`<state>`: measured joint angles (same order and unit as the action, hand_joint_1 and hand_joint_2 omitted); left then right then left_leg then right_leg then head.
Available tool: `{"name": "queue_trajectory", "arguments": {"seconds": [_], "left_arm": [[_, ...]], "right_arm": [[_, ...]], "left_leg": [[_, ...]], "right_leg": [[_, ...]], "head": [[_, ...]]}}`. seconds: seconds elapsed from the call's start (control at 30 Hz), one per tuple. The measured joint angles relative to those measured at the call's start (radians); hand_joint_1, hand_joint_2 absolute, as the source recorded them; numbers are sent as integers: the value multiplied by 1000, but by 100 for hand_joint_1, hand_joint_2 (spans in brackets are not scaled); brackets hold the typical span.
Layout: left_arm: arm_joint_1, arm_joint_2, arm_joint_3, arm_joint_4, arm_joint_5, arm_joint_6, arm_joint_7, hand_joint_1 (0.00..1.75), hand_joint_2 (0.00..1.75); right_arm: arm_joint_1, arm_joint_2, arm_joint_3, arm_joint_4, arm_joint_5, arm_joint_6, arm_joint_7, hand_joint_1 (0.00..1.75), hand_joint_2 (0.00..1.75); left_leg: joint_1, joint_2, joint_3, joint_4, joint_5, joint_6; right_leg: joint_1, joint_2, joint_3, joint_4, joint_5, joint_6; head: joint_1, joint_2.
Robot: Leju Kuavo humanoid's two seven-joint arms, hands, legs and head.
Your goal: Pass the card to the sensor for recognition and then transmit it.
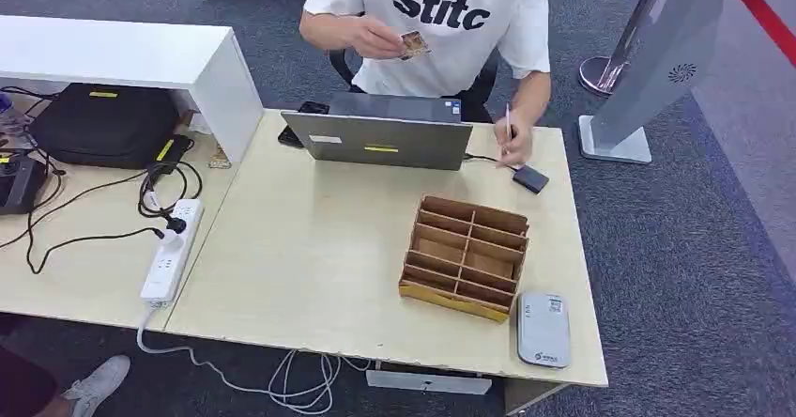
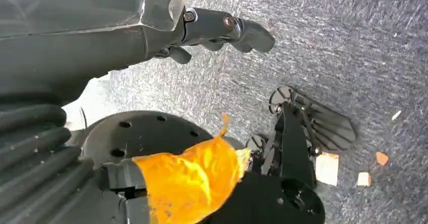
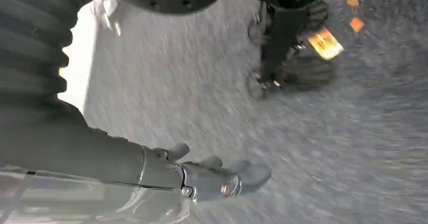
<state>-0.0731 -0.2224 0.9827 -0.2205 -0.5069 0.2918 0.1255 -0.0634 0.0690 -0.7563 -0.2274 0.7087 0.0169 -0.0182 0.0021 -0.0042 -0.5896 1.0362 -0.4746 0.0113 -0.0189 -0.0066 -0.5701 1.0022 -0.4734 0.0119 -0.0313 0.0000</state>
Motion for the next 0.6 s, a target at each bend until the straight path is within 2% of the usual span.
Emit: {"name": "queue_trajectory", "arguments": {"seconds": [0.07,0.23,0.33,0.37,0.4,0.5,0.6], "left_arm": [[0,1,0,0,-21,8,16,0,0],[2,4,0,0,-120,68,102,0,0],[4,4,-5,0,-187,98,145,0,0],[5,4,-8,-2,-205,103,158,0,175],[7,4,-11,-5,-224,106,169,0,175],[14,3,-20,-16,-267,114,189,0,175],[19,0,-22,-30,-291,115,187,0,175]], "right_arm": [[0,0,35,0,17,-10,-8,0,0],[4,0,78,5,58,-4,100,0,0],[6,5,81,10,67,1,124,0,0],[6,6,83,10,71,0,124,0,0],[7,6,84,10,76,-3,119,0,175],[6,6,84,11,82,-19,102,0,175],[7,6,84,12,98,-20,122,0,175]], "left_leg": [[0,0,0,0,0,0],[0,0,0,0,0,0],[0,0,0,0,0,0],[0,0,0,0,0,0],[0,0,0,0,0,0],[0,0,0,0,0,0],[0,0,0,0,0,0]], "right_leg": [[0,0,0,0,0,0],[0,0,0,0,0,0],[0,0,0,0,0,0],[0,0,0,0,0,0],[0,0,0,0,0,0],[0,0,0,0,0,0],[0,0,0,0,0,0]], "head": [[0,0],[0,0],[0,0],[0,0],[0,0],[0,0],[0,0]]}}
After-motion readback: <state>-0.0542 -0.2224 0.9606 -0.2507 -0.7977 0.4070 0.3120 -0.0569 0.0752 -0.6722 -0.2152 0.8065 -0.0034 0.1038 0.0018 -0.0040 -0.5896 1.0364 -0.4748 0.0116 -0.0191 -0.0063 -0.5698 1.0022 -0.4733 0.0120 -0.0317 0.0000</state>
